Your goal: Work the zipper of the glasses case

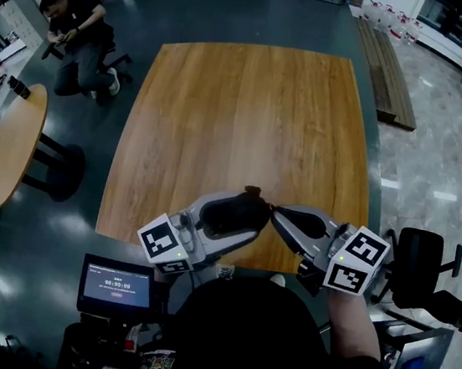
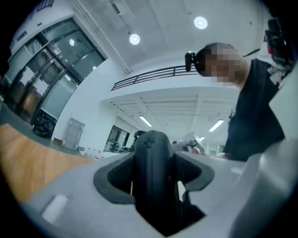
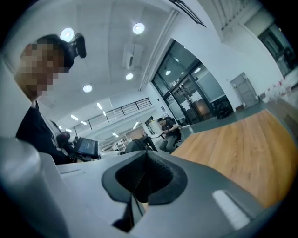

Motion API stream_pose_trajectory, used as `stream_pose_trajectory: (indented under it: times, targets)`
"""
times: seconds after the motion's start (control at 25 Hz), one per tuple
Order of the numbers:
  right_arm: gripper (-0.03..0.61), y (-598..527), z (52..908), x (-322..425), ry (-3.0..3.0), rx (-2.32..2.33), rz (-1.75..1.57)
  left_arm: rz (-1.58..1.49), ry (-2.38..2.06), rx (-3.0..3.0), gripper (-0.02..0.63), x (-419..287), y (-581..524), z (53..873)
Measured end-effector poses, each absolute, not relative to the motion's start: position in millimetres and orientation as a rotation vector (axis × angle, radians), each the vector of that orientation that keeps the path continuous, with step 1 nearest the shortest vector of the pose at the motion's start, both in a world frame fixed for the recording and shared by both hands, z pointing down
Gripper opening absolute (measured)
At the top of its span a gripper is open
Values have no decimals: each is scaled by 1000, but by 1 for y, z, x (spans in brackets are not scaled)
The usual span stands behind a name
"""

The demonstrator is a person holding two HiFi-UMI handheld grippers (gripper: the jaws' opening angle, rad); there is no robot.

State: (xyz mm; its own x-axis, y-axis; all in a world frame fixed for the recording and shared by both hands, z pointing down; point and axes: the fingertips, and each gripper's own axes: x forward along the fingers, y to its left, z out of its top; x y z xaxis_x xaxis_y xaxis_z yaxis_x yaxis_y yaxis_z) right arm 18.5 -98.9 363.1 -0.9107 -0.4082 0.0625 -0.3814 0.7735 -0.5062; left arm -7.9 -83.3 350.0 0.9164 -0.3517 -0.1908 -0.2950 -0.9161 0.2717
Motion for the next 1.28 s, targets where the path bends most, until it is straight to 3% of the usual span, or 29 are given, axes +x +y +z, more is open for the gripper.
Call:
stream_pose_trajectory:
  times: [0.2, 0.36, 0.48, 0.68, 0.76, 1.28]
  targets:
    - [5, -93, 359, 18, 2592, -386, -1194, -357, -511, 2897, 266, -20, -83, 344]
    - [6, -92, 363, 20, 2540, -338, -1212, -409, -413, 2795, 267, -13, -85, 339]
    - [25, -93, 354, 28, 2731, -542, -819, -517, -371, 2632, 267, -16, -93, 339]
    - [76, -85, 365, 21, 3254, -1004, 569, -719, -291, 2098, 268, -35, -122, 354]
    - [78, -88, 366, 17, 3272, -1038, 855, -770, -202, 1936, 268, -38, -124, 354]
    - [67, -96, 355, -8, 3225, -928, 901, -837, 86, 1738, 270, -34, -102, 350]
